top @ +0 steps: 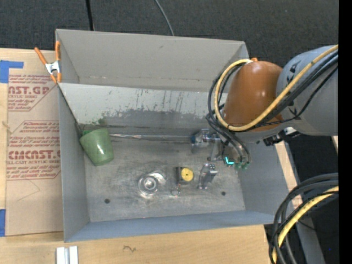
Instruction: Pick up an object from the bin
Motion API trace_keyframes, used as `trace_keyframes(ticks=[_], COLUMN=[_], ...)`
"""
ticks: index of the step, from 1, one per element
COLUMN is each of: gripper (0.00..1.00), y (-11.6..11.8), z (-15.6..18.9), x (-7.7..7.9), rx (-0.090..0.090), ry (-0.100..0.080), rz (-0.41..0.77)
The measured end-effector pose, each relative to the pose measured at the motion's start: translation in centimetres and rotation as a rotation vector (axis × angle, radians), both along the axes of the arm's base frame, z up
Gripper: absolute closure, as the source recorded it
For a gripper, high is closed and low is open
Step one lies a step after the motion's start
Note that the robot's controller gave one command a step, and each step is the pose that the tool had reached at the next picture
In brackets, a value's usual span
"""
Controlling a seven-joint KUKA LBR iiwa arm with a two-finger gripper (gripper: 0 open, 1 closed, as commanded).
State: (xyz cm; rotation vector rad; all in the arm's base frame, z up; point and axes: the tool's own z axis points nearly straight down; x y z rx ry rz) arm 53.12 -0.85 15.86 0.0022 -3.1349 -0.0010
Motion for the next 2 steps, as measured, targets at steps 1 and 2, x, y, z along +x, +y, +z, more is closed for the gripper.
trace_keyframes(ticks=[1, 2], gripper=[0.00, 1.00], y=[2.04, 2.01], z=[-8.65, -8.48], x=[0.77, 0.80], rx=[0.000, 0.000], ry=[-0.011, -0.011], rz=[0.290, 0.289])
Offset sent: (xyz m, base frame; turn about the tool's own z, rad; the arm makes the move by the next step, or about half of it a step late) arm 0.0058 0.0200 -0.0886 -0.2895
